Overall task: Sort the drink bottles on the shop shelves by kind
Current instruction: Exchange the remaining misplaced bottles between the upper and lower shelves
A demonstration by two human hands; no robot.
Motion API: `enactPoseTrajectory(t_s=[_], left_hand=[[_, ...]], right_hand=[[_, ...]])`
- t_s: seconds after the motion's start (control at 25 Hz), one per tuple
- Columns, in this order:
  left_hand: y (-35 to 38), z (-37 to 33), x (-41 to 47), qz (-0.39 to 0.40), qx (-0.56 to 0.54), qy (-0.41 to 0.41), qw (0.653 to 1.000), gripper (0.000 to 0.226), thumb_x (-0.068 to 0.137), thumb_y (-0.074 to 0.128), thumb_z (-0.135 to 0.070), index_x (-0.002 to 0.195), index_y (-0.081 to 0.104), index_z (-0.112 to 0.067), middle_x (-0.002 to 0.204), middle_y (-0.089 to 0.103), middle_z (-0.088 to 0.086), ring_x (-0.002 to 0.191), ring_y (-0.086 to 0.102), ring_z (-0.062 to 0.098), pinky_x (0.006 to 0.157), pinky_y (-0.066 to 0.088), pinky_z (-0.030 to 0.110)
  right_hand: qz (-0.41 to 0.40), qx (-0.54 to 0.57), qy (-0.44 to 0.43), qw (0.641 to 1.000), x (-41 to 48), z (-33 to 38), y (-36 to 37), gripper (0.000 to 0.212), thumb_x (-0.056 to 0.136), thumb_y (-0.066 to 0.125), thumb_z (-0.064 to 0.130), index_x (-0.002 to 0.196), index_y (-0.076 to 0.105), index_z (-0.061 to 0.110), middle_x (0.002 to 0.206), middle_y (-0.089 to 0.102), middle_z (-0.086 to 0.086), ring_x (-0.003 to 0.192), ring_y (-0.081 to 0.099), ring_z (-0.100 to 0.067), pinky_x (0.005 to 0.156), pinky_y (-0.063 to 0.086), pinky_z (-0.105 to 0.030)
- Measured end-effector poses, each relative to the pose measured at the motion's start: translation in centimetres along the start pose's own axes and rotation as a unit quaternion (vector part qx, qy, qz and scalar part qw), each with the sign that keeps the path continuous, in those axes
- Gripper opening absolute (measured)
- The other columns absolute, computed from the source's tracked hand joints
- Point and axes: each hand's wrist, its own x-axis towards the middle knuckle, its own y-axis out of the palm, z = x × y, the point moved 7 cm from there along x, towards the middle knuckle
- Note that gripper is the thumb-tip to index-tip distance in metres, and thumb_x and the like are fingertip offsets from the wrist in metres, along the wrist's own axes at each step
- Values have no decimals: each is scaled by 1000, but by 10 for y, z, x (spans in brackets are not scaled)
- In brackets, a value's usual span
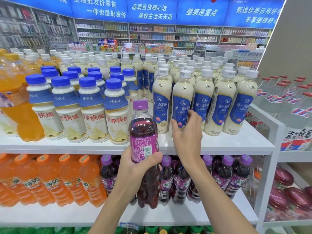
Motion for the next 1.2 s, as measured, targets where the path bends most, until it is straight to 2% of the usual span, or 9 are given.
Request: enactPoseTrajectory(t_s=[0.12, 0.24, 0.44, 0.52, 0.64, 0.88, 0.96, 1.12, 1.2], left_hand=[[-3, 4, -1, -3, 5, -1, 1000, 63, 62, 82, -41, 97, 63, 8, 75, 70, 24, 64, 68, 30, 61, 56, 38], [-5, 8, -3, -8, 6, -7, 1000, 63, 62, 82, -41, 97, 63, 8, 76, 70, 24, 65, 69, 31, 62, 57, 37], [-5, 15, -10, -4, 4, -17, 1000, 61, 62, 82, -40, 93, 64, 8, 74, 69, 23, 63, 67, 30, 61, 55, 34], [-5, 17, -13, -4, 1, -21, 1000, 58, 63, 83, -39, 92, 64, 8, 73, 68, 23, 63, 67, 30, 62, 55, 35], [-6, 17, -17, -3, 1, -18, 1000, 57, 65, 83, -38, 93, 63, 8, 74, 68, 26, 64, 67, 31, 62, 56, 36], [-13, 17, -26, -17, 13, -20, 1000, 52, 66, 84, -38, 94, 65, 2, 79, 67, 26, 69, 66, 35, 67, 56, 49], [-17, 21, -30, -18, 22, -23, 999, 52, 65, 85, -40, 94, 67, -2, 84, 68, 27, 73, 67, 36, 72, 57, 52], [-23, 35, -46, -32, 30, -51, 998, 55, 59, 85, -46, 97, 71, -9, 85, 75, 14, 76, 71, 26, 71, 58, 36], [-23, 46, -52, -33, 29, -69, 997, 57, 57, 85, -46, 99, 71, -10, 86, 76, 12, 78, 72, 26, 73, 59, 39]], right_hand=[[11, -9, 5, 1000, 6, -2, 5, 54, 97, 69, 29, 139, 46, 5, 130, 50, -10, 117, 56, -27, 94, 47, -30], [11, -24, -4, 1000, 9, -1, 6, 53, 98, 67, 28, 141, 46, 4, 129, 51, -11, 114, 53, -21, 83, 32, -13], [7, -26, -15, 1000, 7, 5, 3, 53, 99, 67, 25, 141, 47, 1, 124, 53, -14, 90, 35, 4, 81, 26, -10], [6, -23, -11, 1000, 6, 6, 2, 55, 99, 67, 26, 142, 46, 0, 126, 53, -14, 91, 34, 8, 81, 27, -10], [9, -20, -4, 1000, 7, 6, 0, 56, 98, 69, 25, 142, 46, -1, 128, 53, -15, 93, 38, 3, 81, 27, -10], [70, -30, 19, 997, 4, -5, 1, 59, 97, 67, 22, 147, 42, 7, 135, 51, -11, 125, 47, -23, 91, 30, -18], [84, -39, 20, 995, -4, -6, -5, 56, 96, 66, 21, 146, 45, 7, 134, 53, -9, 124, 48, -23, 97, 34, -24], [120, -26, 24, 992, -38, -4, -23, 50, 100, 62, 28, 146, 49, 13, 139, 57, -1, 130, 50, -15, 106, 34, -22], [144, -37, 29, 988, -60, -4, -30, 48, 101, 60, 33, 145, 52, 14, 143, 56, 1, 133, 49, -13, 111, 36, -27]])
